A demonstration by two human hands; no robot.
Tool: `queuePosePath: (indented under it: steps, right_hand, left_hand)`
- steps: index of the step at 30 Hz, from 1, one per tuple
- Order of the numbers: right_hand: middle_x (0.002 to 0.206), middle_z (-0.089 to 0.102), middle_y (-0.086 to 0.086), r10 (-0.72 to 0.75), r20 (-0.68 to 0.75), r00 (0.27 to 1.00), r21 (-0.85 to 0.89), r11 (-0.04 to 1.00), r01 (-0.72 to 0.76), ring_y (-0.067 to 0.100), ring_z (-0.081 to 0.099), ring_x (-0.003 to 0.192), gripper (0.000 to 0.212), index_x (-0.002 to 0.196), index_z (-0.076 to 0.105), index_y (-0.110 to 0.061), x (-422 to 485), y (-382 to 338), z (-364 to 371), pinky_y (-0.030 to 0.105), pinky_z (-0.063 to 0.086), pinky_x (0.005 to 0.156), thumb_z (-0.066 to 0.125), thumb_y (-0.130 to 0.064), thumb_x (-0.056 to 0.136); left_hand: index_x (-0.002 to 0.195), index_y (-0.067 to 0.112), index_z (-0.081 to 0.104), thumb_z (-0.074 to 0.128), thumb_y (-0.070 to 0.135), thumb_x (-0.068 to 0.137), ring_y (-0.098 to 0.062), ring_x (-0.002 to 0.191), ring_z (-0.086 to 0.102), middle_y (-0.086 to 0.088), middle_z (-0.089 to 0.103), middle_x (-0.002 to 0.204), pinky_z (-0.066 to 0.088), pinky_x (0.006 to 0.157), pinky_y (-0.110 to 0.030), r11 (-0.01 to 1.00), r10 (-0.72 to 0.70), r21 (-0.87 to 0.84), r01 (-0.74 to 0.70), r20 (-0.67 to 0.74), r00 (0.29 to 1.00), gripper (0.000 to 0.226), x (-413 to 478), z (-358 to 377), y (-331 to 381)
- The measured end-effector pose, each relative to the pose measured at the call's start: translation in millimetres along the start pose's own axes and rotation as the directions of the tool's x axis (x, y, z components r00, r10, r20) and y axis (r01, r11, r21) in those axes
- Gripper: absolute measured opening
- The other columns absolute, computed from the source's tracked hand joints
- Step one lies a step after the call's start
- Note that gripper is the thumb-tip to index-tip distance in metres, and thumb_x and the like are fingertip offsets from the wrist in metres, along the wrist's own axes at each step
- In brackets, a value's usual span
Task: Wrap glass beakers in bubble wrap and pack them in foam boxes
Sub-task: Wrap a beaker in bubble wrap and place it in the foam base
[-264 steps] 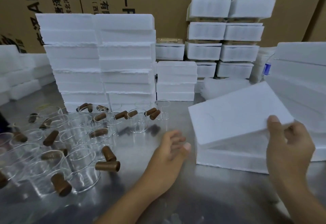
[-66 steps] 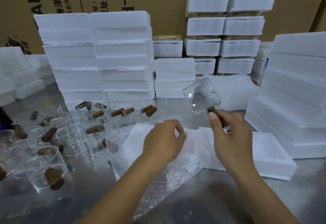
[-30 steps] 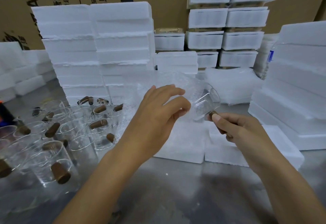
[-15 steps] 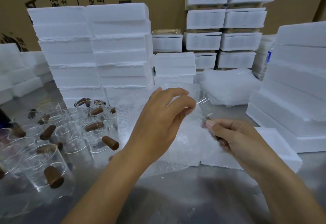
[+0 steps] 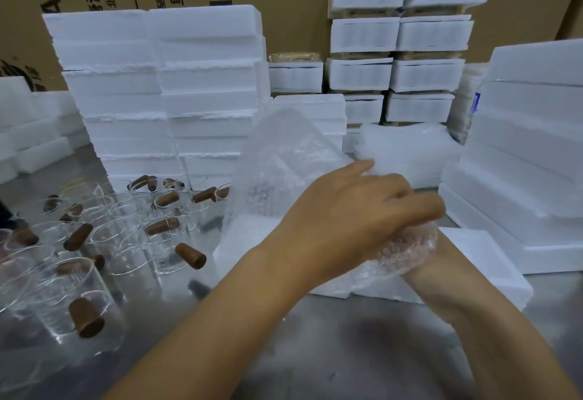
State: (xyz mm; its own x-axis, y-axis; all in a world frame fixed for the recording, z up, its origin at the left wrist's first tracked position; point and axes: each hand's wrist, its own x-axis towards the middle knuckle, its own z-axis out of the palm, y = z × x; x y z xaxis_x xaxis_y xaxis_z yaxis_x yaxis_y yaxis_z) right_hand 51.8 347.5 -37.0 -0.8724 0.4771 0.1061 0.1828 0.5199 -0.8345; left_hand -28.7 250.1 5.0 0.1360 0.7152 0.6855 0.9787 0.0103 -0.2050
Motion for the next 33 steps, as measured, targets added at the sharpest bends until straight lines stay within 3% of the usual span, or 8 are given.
queuePosePath:
  steps: [2, 6, 9, 11, 13, 16, 26, 33]
  right_hand:
    - [0.069, 0.054, 0.015, 0.071, -0.134, 0.988, -0.071, 0.994, -0.082, 0.03, 0.052, 0.067, 0.058, 0.126, 0.034, 0.002, 2, -28, 13, 0.035, 0.047, 0.071, 0.054, 0.024, 0.077]
    - [0.076, 0.063, 0.0, -0.041, -0.086, 0.995, 0.178, 0.983, 0.056, 0.014, 0.056, 0.07, 0.013, 0.086, 0.074, -0.022, -1, -8, 1, 0.029, 0.046, 0.065, 0.077, -0.02, 0.074]
    - [0.077, 0.07, -0.013, -0.146, 0.025, 0.989, 0.569, 0.816, 0.106, 0.002, 0.06, 0.068, 0.028, 0.074, 0.074, -0.045, 7, 2, -12, 0.021, 0.048, 0.066, 0.071, -0.049, 0.047]
    - [0.07, 0.068, -0.016, -0.165, 0.025, 0.986, 0.545, 0.829, 0.125, 0.001, 0.058, 0.065, 0.03, 0.072, 0.073, -0.048, 11, 6, -9, 0.021, 0.047, 0.068, 0.068, -0.053, 0.043]
    - [0.066, 0.065, -0.015, -0.145, 0.007, 0.989, 0.54, 0.833, 0.118, 0.001, 0.057, 0.064, 0.025, 0.072, 0.074, -0.046, 13, 9, -9, 0.021, 0.044, 0.067, 0.069, -0.051, 0.048]
    - [0.068, 0.064, -0.012, -0.144, 0.012, 0.99, 0.463, 0.878, 0.122, 0.007, 0.057, 0.068, 0.027, 0.077, 0.074, -0.039, 12, 7, -9, 0.025, 0.045, 0.069, 0.081, -0.054, 0.056]
    - [0.073, 0.067, -0.004, -0.137, 0.102, 0.985, 0.464, 0.883, 0.075, 0.006, 0.053, 0.064, 0.025, 0.089, 0.076, -0.029, 16, 12, -8, 0.022, 0.042, 0.061, 0.069, -0.049, 0.076]
    - [0.084, 0.069, 0.007, -0.145, 0.054, 0.988, 0.483, 0.87, 0.102, 0.008, 0.062, 0.064, 0.017, 0.087, 0.073, -0.013, 16, 13, -10, 0.018, 0.051, 0.061, 0.061, -0.023, 0.088]
  left_hand:
    - [0.098, 0.012, 0.071, 0.068, -0.003, 0.079, -0.028, 0.082, 0.066, -0.009, 0.069, 0.09, 0.034, 0.107, -0.056, 0.997, 0.039, 0.072, -0.04, 0.017, 0.999, 0.024, 1, 2, 4]
    - [0.112, 0.015, 0.064, 0.06, 0.032, 0.087, -0.022, 0.122, 0.051, -0.006, 0.062, 0.12, 0.015, 0.113, -0.054, 0.989, -0.147, -0.011, 0.148, -0.205, 0.968, 0.031, 1, -19, -1]
    - [0.124, 0.018, 0.045, 0.061, 0.043, 0.086, -0.009, 0.118, 0.042, 0.009, 0.046, 0.122, 0.033, 0.108, -0.04, 0.867, -0.495, -0.194, 0.459, -0.456, 0.74, 0.048, -2, -49, -26]
    - [0.127, 0.023, 0.039, 0.066, 0.06, 0.074, -0.006, 0.113, 0.046, 0.012, 0.045, 0.121, 0.04, 0.093, -0.023, 0.629, -0.777, -0.349, 0.695, -0.325, 0.54, 0.071, -8, -65, -52]
    - [0.126, 0.025, 0.045, 0.067, 0.074, 0.054, -0.007, 0.104, 0.057, 0.011, 0.057, 0.117, 0.043, 0.083, -0.021, 0.318, -0.916, -0.452, 0.833, 0.081, 0.393, 0.09, -14, -72, -73]
    - [0.117, 0.015, 0.061, 0.075, 0.056, 0.049, -0.017, 0.089, 0.071, -0.001, 0.073, 0.103, 0.055, 0.078, -0.028, 0.065, -0.779, -0.62, 0.782, 0.458, 0.428, 0.081, -26, -64, -84]
    - [0.112, 0.01, 0.07, 0.077, 0.032, 0.063, -0.027, 0.1, 0.068, -0.011, 0.07, 0.111, 0.059, 0.076, -0.039, -0.512, -0.567, -0.683, 0.521, 0.725, 0.392, 0.054, -44, -13, -48]
    - [0.102, 0.007, 0.073, 0.085, 0.021, 0.056, -0.031, 0.094, 0.069, -0.016, 0.07, 0.107, 0.057, 0.078, -0.044, -0.772, -0.456, -0.612, 0.171, 0.72, 0.523, 0.05, -50, 11, -37]
